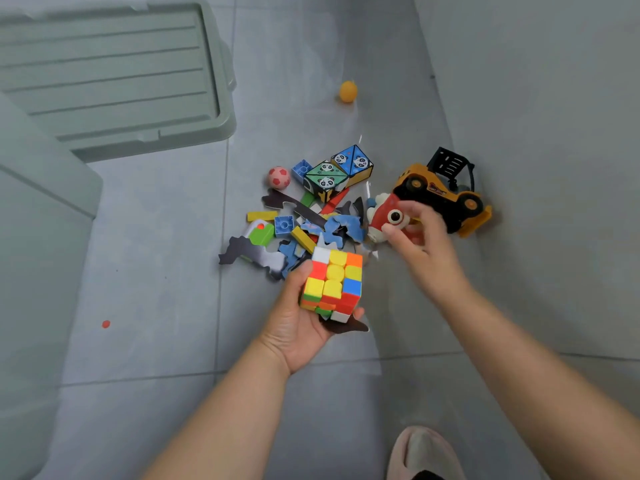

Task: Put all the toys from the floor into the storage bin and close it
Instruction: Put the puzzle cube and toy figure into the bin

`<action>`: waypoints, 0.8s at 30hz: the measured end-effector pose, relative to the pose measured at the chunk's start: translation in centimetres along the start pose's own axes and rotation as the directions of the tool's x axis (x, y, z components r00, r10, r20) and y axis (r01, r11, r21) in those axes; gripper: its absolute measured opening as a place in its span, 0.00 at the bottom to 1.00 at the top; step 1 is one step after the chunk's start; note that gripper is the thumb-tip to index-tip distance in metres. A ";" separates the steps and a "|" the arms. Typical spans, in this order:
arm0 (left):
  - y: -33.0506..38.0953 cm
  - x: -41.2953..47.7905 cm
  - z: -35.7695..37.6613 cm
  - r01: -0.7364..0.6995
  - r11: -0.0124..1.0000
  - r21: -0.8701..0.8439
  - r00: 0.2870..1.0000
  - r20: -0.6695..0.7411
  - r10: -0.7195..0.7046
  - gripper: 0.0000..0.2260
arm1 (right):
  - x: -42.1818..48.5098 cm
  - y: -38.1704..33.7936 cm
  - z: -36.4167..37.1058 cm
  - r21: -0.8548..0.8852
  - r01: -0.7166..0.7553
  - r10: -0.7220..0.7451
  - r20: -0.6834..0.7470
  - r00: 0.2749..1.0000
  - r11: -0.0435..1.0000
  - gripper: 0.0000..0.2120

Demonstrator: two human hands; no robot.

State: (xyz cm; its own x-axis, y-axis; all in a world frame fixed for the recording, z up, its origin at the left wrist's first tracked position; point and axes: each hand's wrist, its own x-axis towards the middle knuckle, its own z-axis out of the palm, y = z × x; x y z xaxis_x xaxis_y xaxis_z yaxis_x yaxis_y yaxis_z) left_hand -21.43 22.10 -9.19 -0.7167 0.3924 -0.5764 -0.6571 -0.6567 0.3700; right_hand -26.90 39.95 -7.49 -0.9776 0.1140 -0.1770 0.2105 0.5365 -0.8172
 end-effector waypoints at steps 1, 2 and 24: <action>0.1 0.0 0.2 -0.007 1.000 -0.008 1.000 -0.019 0.007 0.38 | 1.6 1.0 0.0 -0.198 -0.075 0.067 -0.050 0.997 0.977 0.31; 0.1 -0.1 0.4 -0.007 1.000 -0.014 1.000 -0.029 0.007 0.37 | 2.9 2.2 0.3 -0.366 -0.129 0.117 -0.055 0.992 0.922 0.36; 23.0 -31.9 -1.7 -0.483 0.586 0.651 0.609 -0.231 0.759 0.35 | -11.5 -31.4 11.4 0.515 -0.009 -0.361 0.614 0.702 0.857 0.14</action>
State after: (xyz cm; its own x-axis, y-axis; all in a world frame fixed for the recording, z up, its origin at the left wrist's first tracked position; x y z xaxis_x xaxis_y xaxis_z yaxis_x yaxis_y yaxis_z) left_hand -13.27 -6.55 16.48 -0.8815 -0.4075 -0.2385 -0.1905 -0.1551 0.9693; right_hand -22.24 12.21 13.97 -0.7612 -0.6269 -0.1660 0.1906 0.0284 -0.9813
